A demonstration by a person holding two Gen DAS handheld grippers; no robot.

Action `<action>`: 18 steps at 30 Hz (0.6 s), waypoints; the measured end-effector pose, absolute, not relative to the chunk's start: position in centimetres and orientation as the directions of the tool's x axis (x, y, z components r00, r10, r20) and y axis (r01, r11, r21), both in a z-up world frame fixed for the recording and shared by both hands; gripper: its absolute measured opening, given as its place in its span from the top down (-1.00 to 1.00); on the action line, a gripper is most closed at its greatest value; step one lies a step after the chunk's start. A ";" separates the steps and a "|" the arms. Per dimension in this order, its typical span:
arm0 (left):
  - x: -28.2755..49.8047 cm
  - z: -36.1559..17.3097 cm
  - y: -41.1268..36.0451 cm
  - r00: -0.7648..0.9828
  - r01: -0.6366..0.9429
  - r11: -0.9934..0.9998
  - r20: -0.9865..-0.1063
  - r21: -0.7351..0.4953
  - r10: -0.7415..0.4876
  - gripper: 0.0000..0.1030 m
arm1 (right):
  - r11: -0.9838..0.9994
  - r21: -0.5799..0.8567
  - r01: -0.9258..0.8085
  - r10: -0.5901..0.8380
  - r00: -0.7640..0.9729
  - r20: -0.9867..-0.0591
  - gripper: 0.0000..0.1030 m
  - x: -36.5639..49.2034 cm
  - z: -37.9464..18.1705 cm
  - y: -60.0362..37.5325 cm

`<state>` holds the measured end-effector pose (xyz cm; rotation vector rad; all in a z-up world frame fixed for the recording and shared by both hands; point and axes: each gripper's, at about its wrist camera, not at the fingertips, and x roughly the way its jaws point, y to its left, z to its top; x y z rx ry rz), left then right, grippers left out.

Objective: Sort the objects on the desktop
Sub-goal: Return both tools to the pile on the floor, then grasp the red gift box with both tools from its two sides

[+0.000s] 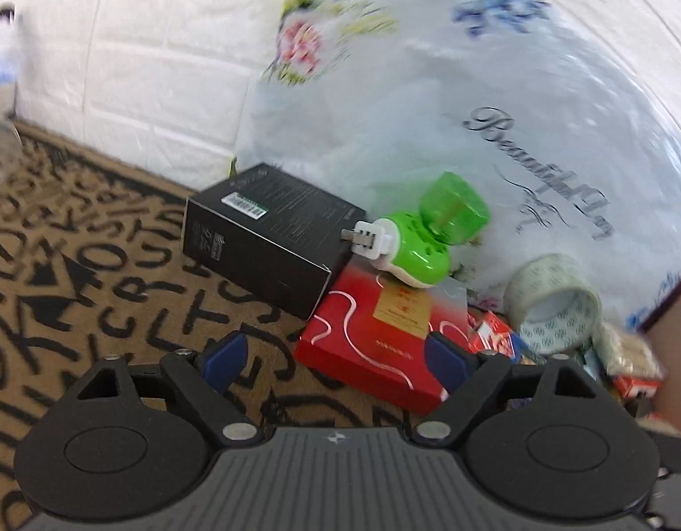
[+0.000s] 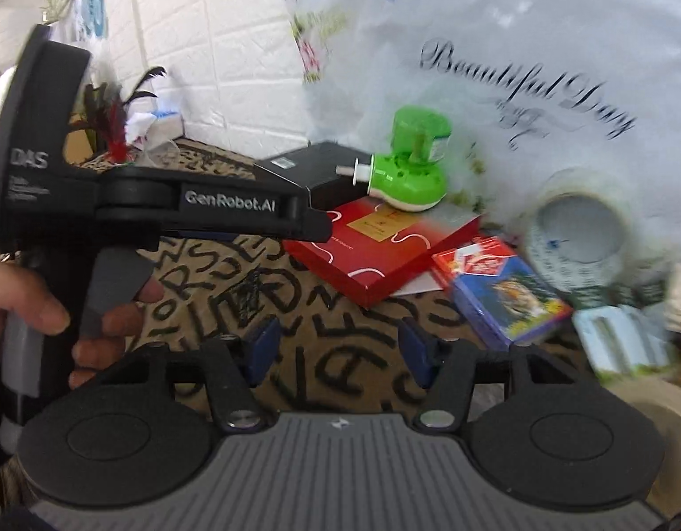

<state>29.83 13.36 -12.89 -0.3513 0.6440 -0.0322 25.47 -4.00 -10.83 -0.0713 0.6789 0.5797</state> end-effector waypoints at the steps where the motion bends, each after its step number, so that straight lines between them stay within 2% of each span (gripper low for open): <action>1: 30.4 -13.1 13.6 0.797 -0.084 0.936 -0.586 -0.343 -0.143 -0.65 | 0.843 0.126 -0.522 0.480 0.627 -0.614 -0.07 26.1 -11.1 -3.7; 4: 31.7 -13.8 13.9 0.785 -0.084 0.934 -0.600 -0.347 -0.152 -0.42 | 0.847 0.150 -0.510 0.481 0.614 -0.625 0.00 27.7 -11.7 -3.3; 6: 31.9 -14.0 13.7 0.790 -0.074 0.943 -0.596 -0.326 -0.144 -0.37 | 0.846 0.160 -0.508 0.485 0.610 -0.627 0.07 28.3 -12.1 -3.1; 7: 32.0 -14.0 13.6 0.791 -0.065 0.945 -0.593 -0.322 -0.148 -0.24 | 0.849 0.156 -0.505 0.480 0.612 -0.628 0.08 28.6 -12.2 -3.0; 8: 31.9 -13.9 13.6 0.790 -0.053 0.941 -0.590 -0.333 -0.165 -0.01 | 0.852 0.152 -0.502 0.474 0.613 -0.632 0.10 28.7 -12.3 -2.9; 11: 31.3 -13.6 13.0 0.792 -0.046 0.945 -0.588 -0.324 -0.162 -0.01 | 0.861 0.142 -0.489 0.458 0.621 -0.636 0.25 28.7 -12.1 -3.1; 18: 27.3 -12.8 11.3 0.780 -0.012 0.958 -0.603 -0.286 -0.170 -0.02 | 0.853 0.139 -0.503 0.464 0.610 -0.642 0.26 26.8 -11.6 -4.4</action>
